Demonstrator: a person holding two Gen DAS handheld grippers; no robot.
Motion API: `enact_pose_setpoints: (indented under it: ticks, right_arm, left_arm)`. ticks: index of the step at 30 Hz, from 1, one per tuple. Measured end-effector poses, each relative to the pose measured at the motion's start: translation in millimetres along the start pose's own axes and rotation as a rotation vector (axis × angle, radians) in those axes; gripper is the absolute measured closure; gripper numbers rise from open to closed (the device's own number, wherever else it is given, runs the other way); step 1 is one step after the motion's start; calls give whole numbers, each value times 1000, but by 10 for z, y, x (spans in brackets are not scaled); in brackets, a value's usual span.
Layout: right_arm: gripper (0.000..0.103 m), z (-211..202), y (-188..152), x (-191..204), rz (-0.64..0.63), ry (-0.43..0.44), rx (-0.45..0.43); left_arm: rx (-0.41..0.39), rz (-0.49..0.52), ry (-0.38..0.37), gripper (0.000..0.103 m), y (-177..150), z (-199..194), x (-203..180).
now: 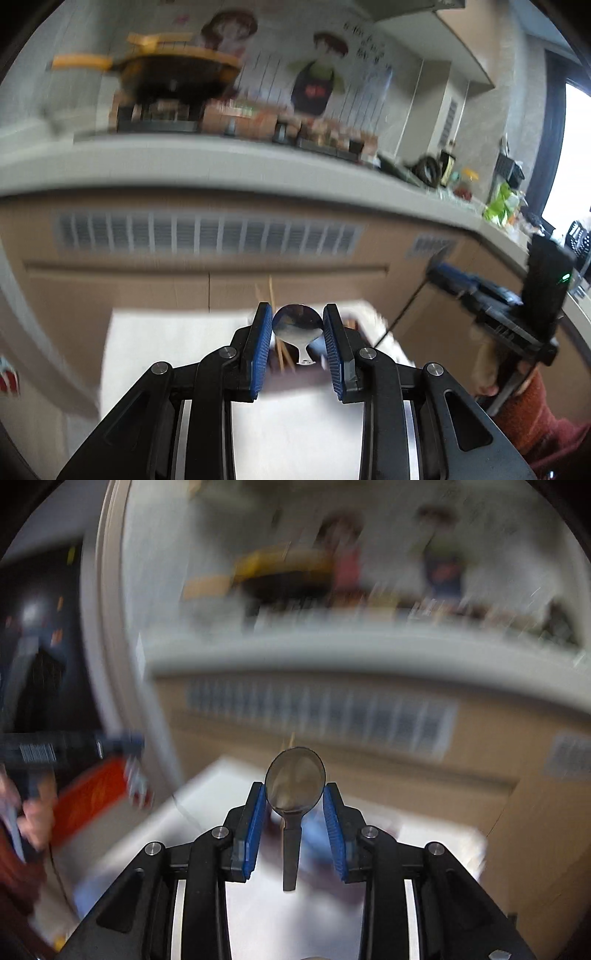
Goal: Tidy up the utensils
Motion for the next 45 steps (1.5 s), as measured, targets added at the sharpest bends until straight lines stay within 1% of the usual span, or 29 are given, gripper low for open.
enact_pose_setpoints:
  ticks: [1, 3, 6, 8, 10, 11, 15, 17, 18, 19, 20, 21, 22, 23, 25, 26, 28, 30, 32, 34, 36, 38, 42, 43, 45]
  right_arm:
    - [74, -137, 202, -82, 14, -37, -66]
    - [74, -178, 395, -188, 30, -72, -99]
    - [74, -52, 534, -277, 45, -88, -103]
    - [74, 94, 552, -350, 48, -98, -81]
    - [74, 256, 480, -412, 58, -105, -55]
    - [74, 293, 424, -357, 60, -109, -40]
    - [74, 602, 172, -435, 54, -132, 47]
    - [74, 732, 13, -443, 53, -138, 95]
    - [73, 829, -82, -446, 57, -124, 140]
    - [73, 953, -204, -452, 65, -102, 200]
    - [73, 1045, -311, -462, 77, -90, 246]
    - [73, 1134, -429, -482, 92, -90, 288]
    - [73, 1183, -513, -500, 101, -97, 312]
    - [73, 1215, -606, -515, 106, -107, 331]
    - [73, 1174, -736, -537, 124, -135, 342]
    - [73, 1115, -772, -538, 133, -139, 335]
    - [73, 933, -827, -511, 148, -143, 301]
    - [73, 672, -867, -462, 171, -154, 236]
    - [71, 389, -917, -399, 199, -168, 159]
    - [67, 192, -973, -296, 207, -173, 121]
    - [66, 42, -1079, -150, 195, -177, 130]
    - [66, -92, -1207, 36, 179, -182, 131]
    - [65, -288, -1522, 340, 153, -229, 122]
    - [65, -328, -1580, 412, 146, -240, 113]
    - [65, -375, -1686, 527, 126, -243, 111]
  left_arm:
    - [-7, 5, -4, 74, 93, 31, -16]
    - [3, 10, -3, 74, 196, 157, -34]
    - [50, 16, 12, 74, 246, 462, -31]
    - [84, 6, 5, 74, 241, 645, -34]
    - [119, -5, 4, 74, 204, 841, -14]
    - [134, -10, 5, 74, 181, 920, -14]
    - [202, -46, -4, 74, 6, 1274, 58]
    - [248, -82, -38, 74, -120, 1487, 90]
    - [275, -98, -71, 74, -202, 1605, 92]
    - [290, -106, -87, 72, -266, 1668, 87]
    - [301, -108, -88, 72, -337, 1743, 85]
    - [297, -100, -67, 72, -387, 1775, 79]
    - [279, -88, -39, 71, -422, 1773, 64]
    - [238, -81, -11, 69, -444, 1721, 52]
    - [171, -93, 2, 65, -470, 1569, 31]
    - [121, -108, 8, 62, -483, 1429, 29]
    - [40, -123, 41, 59, -534, 1170, 27]
    - [-28, -126, 116, 59, -660, 910, 15]
    - [-79, -111, 222, 59, -872, 659, -18]
    - [-94, -97, 287, 59, -1052, 551, -85]
    - [-87, -79, 334, 59, -1304, 473, -182]
    - [-64, -58, 343, 59, -1547, 425, -326]
    - [-49, -30, 367, 59, -1866, 330, -526]
    - [-45, -22, 360, 59, -1951, 315, -591]
    - [-35, -14, 345, 59, -2022, 323, -660]
Point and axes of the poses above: each gripper's, at about its wrist camera, not at the fingertips, and z roughly the way its jaws point, x to its left, y to its top, the point moved 7 cm from there along z, roughly the way its jaws point, and after that the axes turned 13 degrees about x, right-handed, at the moved point
